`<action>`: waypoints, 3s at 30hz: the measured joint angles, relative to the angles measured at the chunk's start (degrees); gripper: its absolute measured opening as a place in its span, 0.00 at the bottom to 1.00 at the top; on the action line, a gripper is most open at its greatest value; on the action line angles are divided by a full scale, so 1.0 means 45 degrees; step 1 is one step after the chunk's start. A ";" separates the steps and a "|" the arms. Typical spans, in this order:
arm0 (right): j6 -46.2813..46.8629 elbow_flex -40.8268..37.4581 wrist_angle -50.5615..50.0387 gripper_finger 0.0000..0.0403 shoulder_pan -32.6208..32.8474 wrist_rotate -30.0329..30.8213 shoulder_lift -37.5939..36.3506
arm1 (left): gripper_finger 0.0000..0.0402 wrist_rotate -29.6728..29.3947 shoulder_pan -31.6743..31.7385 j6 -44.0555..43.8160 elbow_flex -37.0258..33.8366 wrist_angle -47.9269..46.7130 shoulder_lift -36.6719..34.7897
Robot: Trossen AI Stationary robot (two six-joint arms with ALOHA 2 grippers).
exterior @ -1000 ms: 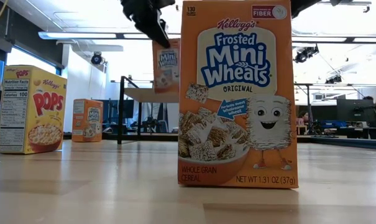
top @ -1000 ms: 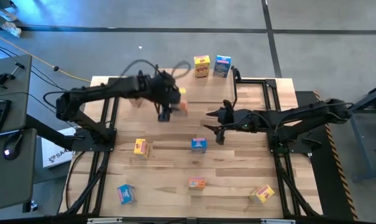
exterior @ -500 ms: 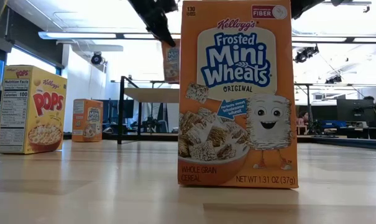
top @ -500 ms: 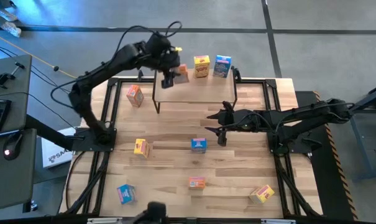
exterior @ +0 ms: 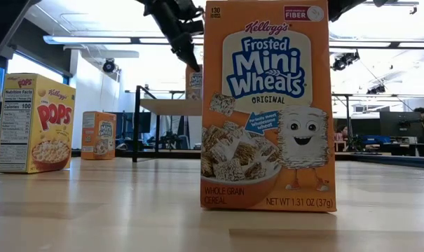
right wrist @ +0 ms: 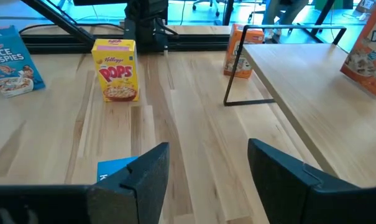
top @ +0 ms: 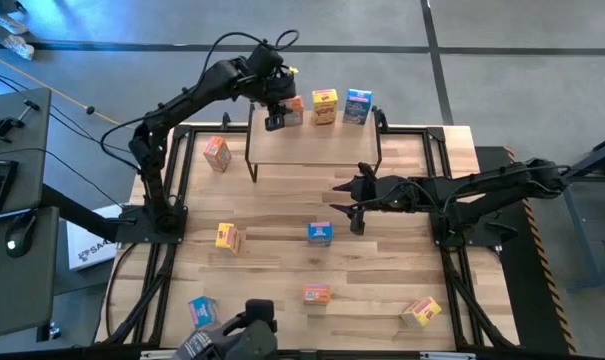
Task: Stack cereal on shelf
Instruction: Put the middle right orange cereal box on the shelf, then put the bottom orange cereal box on the shelf aligned with the other orange cereal box
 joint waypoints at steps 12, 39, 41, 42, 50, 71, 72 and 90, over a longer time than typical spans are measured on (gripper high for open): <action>-0.0005 0.0000 -0.0010 0.51 0.0000 0.0000 0.0005 | 0.45 -0.0166 -0.0005 0.0078 -0.0003 0.0078 -0.0046; 0.0033 0.0000 -0.0010 0.51 0.0000 0.0000 0.0009 | 0.60 0.0250 0.0058 -0.0126 -0.0015 0.0779 0.0269; 0.0033 0.0000 -0.0010 0.51 0.0000 0.0000 0.0010 | 0.60 0.0241 0.0068 -0.0174 -0.0019 0.0836 0.0269; 0.0034 0.0000 -0.0010 0.51 0.0000 0.0000 0.0010 | 0.60 0.0206 0.0081 -0.0218 -0.0016 0.0844 0.0262; 0.0034 0.0000 -0.0010 0.51 0.0000 0.0000 0.0010 | 0.60 -0.0435 0.0136 0.0015 -0.0016 0.0906 0.0137; 0.0606 0.0000 -0.0010 0.49 -0.0010 0.0276 0.0010 | 0.21 0.3592 -0.0992 -0.1133 -0.3753 0.2458 -0.4855; 0.0691 0.0000 -0.0015 0.48 -0.0010 0.0176 0.0010 | 0.16 0.3592 -0.1167 -0.1288 -0.4615 0.3371 -0.5339; 0.2450 0.0000 -0.0015 0.25 0.2203 0.0100 0.0010 | 0.01 0.1306 -0.4337 -0.6002 -1.7519 1.6526 -1.1490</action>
